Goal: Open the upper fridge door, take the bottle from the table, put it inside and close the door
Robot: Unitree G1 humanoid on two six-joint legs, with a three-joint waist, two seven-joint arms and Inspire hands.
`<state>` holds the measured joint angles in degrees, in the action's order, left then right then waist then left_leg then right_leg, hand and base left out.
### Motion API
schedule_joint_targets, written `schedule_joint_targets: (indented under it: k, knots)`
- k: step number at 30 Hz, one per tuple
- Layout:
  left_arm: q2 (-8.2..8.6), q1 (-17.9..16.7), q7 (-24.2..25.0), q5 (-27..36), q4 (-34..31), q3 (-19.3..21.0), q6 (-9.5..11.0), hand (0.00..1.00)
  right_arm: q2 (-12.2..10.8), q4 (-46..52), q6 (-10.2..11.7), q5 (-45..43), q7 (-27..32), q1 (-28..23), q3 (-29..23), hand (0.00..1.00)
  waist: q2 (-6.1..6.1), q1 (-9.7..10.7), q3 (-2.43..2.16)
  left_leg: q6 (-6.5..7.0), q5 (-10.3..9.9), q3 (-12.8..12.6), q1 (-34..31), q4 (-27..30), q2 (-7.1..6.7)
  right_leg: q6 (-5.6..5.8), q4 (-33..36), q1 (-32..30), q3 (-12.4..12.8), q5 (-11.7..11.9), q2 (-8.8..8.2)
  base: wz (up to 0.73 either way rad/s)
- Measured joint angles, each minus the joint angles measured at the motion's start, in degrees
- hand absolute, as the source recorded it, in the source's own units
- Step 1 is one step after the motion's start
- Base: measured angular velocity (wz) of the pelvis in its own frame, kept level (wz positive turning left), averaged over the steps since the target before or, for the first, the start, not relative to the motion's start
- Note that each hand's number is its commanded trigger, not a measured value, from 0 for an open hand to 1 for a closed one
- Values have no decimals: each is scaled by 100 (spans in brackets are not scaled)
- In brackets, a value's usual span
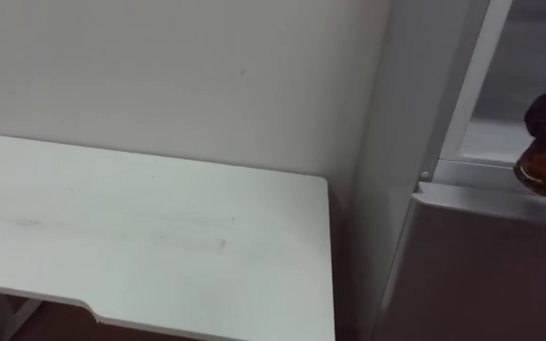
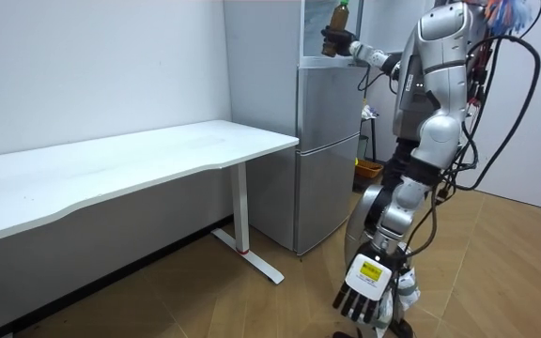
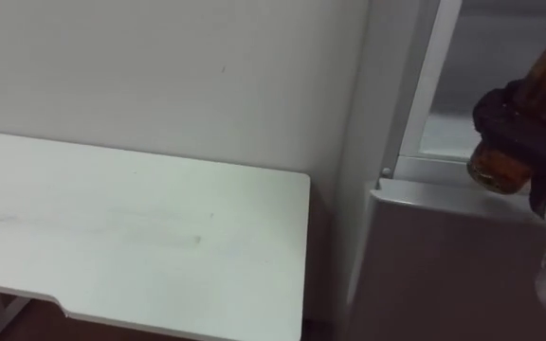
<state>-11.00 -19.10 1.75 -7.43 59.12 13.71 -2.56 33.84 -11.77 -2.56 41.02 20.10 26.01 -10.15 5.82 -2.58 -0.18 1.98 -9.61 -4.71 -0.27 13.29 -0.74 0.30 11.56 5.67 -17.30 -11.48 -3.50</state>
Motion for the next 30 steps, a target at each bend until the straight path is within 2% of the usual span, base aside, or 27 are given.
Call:
schedule_joint_targets:
  k: [11, 20, 24, 30]
  knots:
    - [-80, -44, 1, 0, 4, 7, 3, 0, 14, -329, -5, 139, 657, 458, -9, 100, 8, -54, 2, -3, 2, -81, -14, 9, 1, -17, 21, -66, 44, -10, 6, -4]
    - [-114, -152, 1, -73, 16, 7, 0, 0, 15, -328, -5, 118, 800, 500, 0, 100, 144, -127, -14, -9, 2, 6, -115, 31, -9, -21, 13, -66, -76, -33, -4, 7]
    - [-117, -154, 1, -184, 16, 9, 2, 0, 15, -328, -5, -62, 915, 500, 6, 100, 128, -230, -9, -8, 2, 28, -149, 51, -12, -20, 11, -63, -118, -32, -10, 5]
    - [-123, -168, 1, -224, -25, 14, 8, 0, 15, -328, -5, -105, 1036, 660, 24, 100, 62, -261, -15, -11, 5, 96, -388, 134, -13, -36, 21, -231, -175, -22, 7, 6]
